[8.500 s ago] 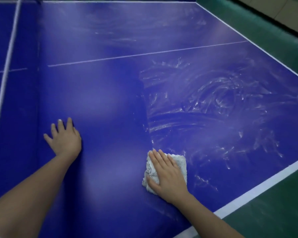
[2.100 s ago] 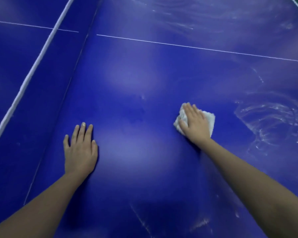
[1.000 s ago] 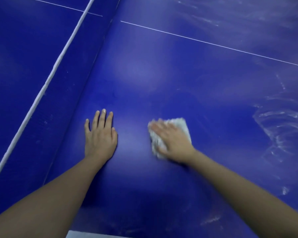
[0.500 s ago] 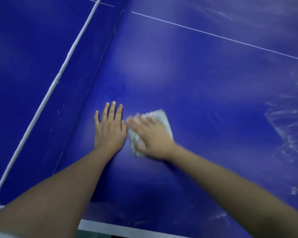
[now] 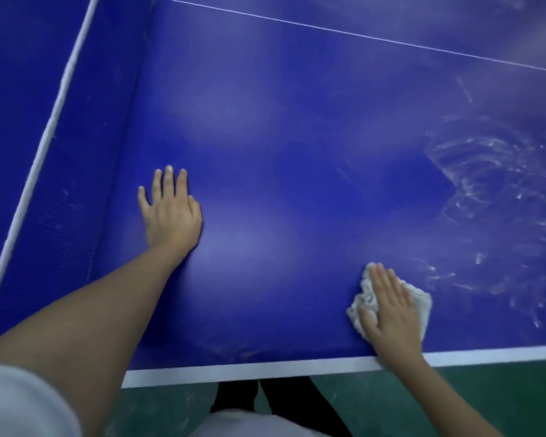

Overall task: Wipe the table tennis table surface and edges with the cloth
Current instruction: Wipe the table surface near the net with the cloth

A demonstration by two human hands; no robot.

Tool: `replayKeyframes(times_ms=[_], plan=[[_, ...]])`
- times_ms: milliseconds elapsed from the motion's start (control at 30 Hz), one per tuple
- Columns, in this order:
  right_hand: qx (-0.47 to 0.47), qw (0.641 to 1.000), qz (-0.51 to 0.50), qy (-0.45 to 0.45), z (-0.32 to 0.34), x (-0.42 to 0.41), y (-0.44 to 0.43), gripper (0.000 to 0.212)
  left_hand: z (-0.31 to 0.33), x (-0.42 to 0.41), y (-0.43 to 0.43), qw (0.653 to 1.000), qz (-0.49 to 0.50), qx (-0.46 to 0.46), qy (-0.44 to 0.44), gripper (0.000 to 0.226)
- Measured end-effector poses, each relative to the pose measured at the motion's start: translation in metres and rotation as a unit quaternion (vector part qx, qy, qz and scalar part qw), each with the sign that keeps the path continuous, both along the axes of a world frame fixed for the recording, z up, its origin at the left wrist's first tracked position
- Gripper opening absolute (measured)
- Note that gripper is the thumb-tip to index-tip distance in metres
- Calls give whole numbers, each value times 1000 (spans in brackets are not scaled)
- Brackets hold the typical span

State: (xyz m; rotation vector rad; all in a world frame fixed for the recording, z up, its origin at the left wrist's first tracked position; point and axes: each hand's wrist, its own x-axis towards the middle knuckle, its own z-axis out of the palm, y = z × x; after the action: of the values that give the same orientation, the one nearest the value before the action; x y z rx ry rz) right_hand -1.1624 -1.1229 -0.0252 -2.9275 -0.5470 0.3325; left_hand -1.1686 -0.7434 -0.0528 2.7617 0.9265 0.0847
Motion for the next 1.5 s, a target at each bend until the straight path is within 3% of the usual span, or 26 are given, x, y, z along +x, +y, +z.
replayKeyframes(times_ms=[67, 133, 200, 300, 433, 500, 567, 667, 833, 1000, 1133, 1233, 1367, 1500], plan=[[3, 991, -132, -6, -2, -14, 4, 72, 1, 1, -1, 1000, -5, 3, 2, 52], [10, 988, -151, -3, -4, -35, 27, 73, 2, 1, -3, 1000, -7, 6, 5, 52], [17, 998, -64, 11, -4, -53, 66, 69, 2, 0, -4, 1000, -11, 11, 8, 52], [23, 989, 146, 6, -5, -72, 128, 65, 2, 0, -4, 1000, -15, 13, 10, 52], [18, 884, 467, 25, -16, -102, 193, 64, 1, 0, -4, 1000, -11, 14, 8, 52], [-10, 829, 559, 14, -19, -117, 208, 64, 0, 0, -4, 1000, -11, 15, 9, 51], [-54, 804, 592, -17, -18, -122, 205, 65, -1, -1, -3, 1000, -11, 16, 5, 51], [-23, 820, 572, -10, -20, -113, 170, 68, -3, -2, -2, 1000, -15, 14, -3, 51], [-2, 893, 448, 27, -16, -80, 54, 77, -3, -3, -2, 1000, -18, 12, 0, 51], [-49, 964, 246, 92, 5, -52, -40, 67, 0, -2, -2, 1000, -16, 3, -5, 51], [-25, 988, 121, 96, 9, -61, -44, 61, 1, -2, -2, 1000, -16, -6, -8, 51], [-10, 987, 147, 61, 5, -77, 3, 66, 2, -2, -1, 1000, -19, -19, -5, 52], [2, 952, 304, 27, -8, -91, 93, 67, 9, -1, 11, 994, -49, -92, 20, 56], [-10, 944, 328, 20, -14, -93, 186, 67, 27, -6, 39, 965, -63, -255, 13, 49]])
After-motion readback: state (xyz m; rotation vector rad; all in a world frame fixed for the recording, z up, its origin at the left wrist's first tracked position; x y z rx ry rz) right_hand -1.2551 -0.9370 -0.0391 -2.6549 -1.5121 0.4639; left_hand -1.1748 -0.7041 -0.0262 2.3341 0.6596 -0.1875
